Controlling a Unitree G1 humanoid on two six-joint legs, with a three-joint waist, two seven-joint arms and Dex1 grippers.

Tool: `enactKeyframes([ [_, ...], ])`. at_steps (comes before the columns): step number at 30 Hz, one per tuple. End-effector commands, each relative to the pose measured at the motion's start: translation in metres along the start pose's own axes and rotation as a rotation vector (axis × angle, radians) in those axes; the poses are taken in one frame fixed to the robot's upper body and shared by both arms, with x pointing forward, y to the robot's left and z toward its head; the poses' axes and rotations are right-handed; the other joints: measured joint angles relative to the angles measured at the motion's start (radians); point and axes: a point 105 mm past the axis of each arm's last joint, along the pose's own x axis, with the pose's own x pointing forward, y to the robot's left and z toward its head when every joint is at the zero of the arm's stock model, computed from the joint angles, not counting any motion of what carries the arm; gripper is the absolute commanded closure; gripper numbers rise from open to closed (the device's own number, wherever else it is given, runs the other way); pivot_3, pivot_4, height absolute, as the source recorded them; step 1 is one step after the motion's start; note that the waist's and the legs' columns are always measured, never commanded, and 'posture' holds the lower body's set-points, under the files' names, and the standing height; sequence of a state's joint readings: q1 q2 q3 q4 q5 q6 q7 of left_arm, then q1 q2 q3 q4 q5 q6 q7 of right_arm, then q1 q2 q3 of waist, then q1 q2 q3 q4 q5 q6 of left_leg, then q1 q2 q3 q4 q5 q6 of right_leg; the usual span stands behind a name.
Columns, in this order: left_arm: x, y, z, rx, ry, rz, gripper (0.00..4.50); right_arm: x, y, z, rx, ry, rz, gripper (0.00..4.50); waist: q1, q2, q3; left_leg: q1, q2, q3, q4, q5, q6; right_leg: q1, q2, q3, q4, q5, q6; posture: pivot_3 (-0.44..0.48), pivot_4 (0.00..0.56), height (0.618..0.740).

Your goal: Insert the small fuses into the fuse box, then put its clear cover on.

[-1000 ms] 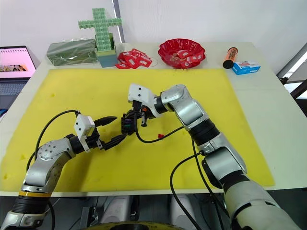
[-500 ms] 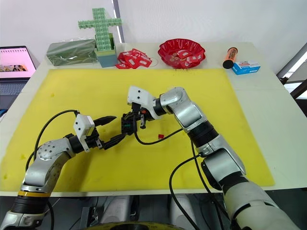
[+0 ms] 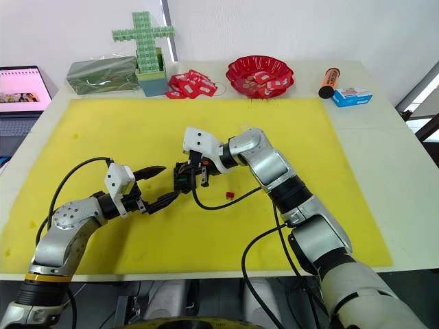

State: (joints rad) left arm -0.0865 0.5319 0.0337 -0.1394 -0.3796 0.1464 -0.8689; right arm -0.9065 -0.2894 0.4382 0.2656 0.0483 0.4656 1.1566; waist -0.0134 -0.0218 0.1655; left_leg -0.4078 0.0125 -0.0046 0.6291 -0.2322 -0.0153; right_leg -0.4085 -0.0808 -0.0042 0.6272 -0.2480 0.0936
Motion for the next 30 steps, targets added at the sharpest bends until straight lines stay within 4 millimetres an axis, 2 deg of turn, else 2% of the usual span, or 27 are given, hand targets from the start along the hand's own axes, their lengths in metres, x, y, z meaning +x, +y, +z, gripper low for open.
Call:
enactKeyframes([
  [1, -0.004, 0.002, 0.01, 0.045, -0.025, 0.008, 0.0, 0.004, 0.004, -0.005, -0.02, 0.033, 0.014, 4.45, 0.0, 0.0, 0.0, 0.0, 0.0, 0.0, 0.0, 0.0, 0.0, 0.0, 0.0, 0.0, 0.0, 0.0, 0.0, 0.0, 0.15, 0.74],
  [16, -0.005, 0.005, 0.008, 0.047, -0.021, 0.018, 0.0, 0.006, 0.009, -0.023, -0.003, 0.094, 0.041, 4.45, 0.0, 0.0, 0.0, 0.001, 0.0, 0.0, 0.0, 0.0, 0.0, 0.001, 0.0, 0.0, 0.0, 0.0, 0.0, 0.0, 0.15, 0.74],
  [23, -0.004, 0.006, 0.008, 0.054, -0.017, 0.018, 0.0, 0.002, 0.011, -0.011, -0.022, 0.067, 0.05, 4.45, 0.001, 0.0, 0.0, 0.001, 0.0, 0.0, 0.0, 0.0, 0.0, 0.001, 0.0, 0.0, 0.0, 0.0, -0.001, 0.0, 0.15, 0.74],
  [30, -0.003, 0.007, 0.008, 0.054, -0.018, 0.018, 0.0, -0.002, 0.009, -0.008, -0.019, 0.065, 0.041, 4.45, 0.001, 0.0, 0.0, 0.001, 0.0, 0.0, 0.0, 0.0, 0.0, 0.001, 0.0, 0.0, 0.0, -0.001, -0.001, 0.0, 0.15, 0.74],
])
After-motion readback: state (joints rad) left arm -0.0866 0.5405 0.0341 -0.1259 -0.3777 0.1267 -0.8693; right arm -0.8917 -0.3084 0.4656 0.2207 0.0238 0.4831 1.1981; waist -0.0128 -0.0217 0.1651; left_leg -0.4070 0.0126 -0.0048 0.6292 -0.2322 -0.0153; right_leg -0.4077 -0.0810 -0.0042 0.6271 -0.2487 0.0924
